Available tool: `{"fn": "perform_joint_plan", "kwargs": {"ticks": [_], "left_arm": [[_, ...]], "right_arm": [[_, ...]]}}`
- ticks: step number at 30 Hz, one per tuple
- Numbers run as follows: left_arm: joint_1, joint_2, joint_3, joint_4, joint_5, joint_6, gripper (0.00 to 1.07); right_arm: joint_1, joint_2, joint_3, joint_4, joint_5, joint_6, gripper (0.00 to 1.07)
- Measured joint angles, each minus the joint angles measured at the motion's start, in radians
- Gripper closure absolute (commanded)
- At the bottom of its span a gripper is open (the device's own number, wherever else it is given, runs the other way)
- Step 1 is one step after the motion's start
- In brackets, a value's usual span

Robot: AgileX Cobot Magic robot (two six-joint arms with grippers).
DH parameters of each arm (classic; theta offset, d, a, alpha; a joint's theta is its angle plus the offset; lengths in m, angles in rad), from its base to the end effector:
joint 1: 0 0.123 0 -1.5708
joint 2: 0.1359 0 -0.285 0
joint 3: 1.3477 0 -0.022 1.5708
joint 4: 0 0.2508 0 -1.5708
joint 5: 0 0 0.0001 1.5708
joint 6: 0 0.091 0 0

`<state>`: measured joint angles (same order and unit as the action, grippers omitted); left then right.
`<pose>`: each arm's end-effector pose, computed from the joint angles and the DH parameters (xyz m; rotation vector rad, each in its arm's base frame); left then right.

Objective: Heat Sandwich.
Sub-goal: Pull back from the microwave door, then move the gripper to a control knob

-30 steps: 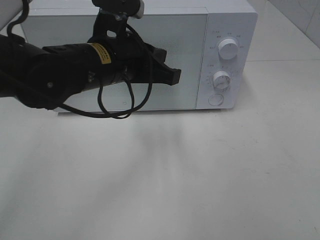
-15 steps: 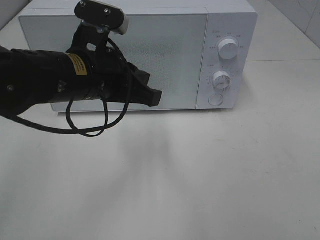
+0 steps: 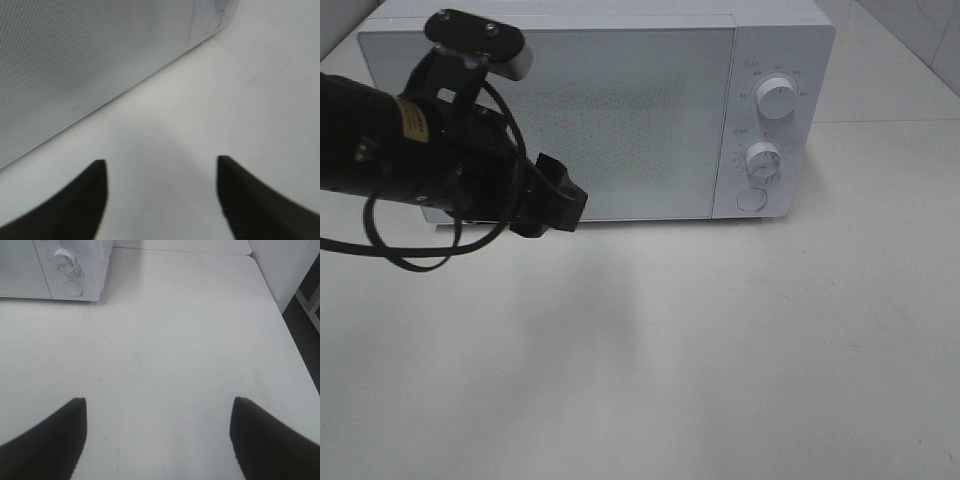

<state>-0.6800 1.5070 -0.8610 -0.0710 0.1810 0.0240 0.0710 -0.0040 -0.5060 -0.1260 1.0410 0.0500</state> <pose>0.2419 -0.1971 0.2316 0.7362 2.2223 -0.3809 -0.0050 -0.0103 0.2811 -0.0160 2.0090 -0.0728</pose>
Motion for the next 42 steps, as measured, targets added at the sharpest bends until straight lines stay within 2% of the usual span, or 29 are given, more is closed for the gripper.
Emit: {"fn": "perform_joint_plan", "kwargs": {"ticks": [2,4,8,12,13,16,18,20,22,23,32,36,42], "left_arm": [[0.025,-0.026,0.000,0.010,0.070,0.000,0.06],[0.036,-0.035,0.000,0.017,0.107,0.000,0.06],[0.120,-0.098,0.000,0.071,0.306,0.000,0.07],[0.164,-0.117,0.000,0.093,0.418,-0.001,0.07],[0.196,-0.122,0.000,0.096,0.488,-0.009,0.07],[0.236,-0.129,0.000,0.096,0.539,-0.024,0.07],[0.298,-0.149,0.000,0.096,0.590,-0.060,0.07],[0.316,-0.158,0.000,0.096,0.598,-0.073,0.07],[0.382,-0.194,0.000,0.098,0.625,-0.100,0.07],[0.382,-0.194,0.000,0.098,0.625,-0.100,0.07],[0.566,-0.328,0.000,0.109,0.687,-0.131,0.07],[0.611,-0.374,0.000,0.118,0.725,-0.132,0.07],[0.614,-0.466,0.004,0.119,0.817,-0.132,0.07]], "right_arm": [[0.000,0.000,0.000,0.000,0.000,0.000,0.31],[0.000,0.000,0.000,0.000,0.000,0.000,0.31],[0.000,0.000,0.000,0.000,0.000,0.000,0.31],[0.000,0.000,0.000,0.000,0.000,0.000,0.31],[0.000,0.000,0.000,0.000,0.000,0.000,0.31],[0.000,0.000,0.000,0.000,0.000,0.000,0.31],[0.000,0.000,0.000,0.000,0.000,0.000,0.31],[0.000,0.000,0.000,0.000,0.000,0.000,0.31],[0.000,0.000,0.000,0.000,0.000,0.000,0.31],[0.000,0.000,0.000,0.000,0.000,0.000,0.31],[0.000,0.000,0.000,0.000,0.000,0.001,0.31],[0.000,0.000,0.000,0.000,0.000,0.001,0.31],[0.000,0.000,0.000,0.000,0.000,0.001,0.31]]}}
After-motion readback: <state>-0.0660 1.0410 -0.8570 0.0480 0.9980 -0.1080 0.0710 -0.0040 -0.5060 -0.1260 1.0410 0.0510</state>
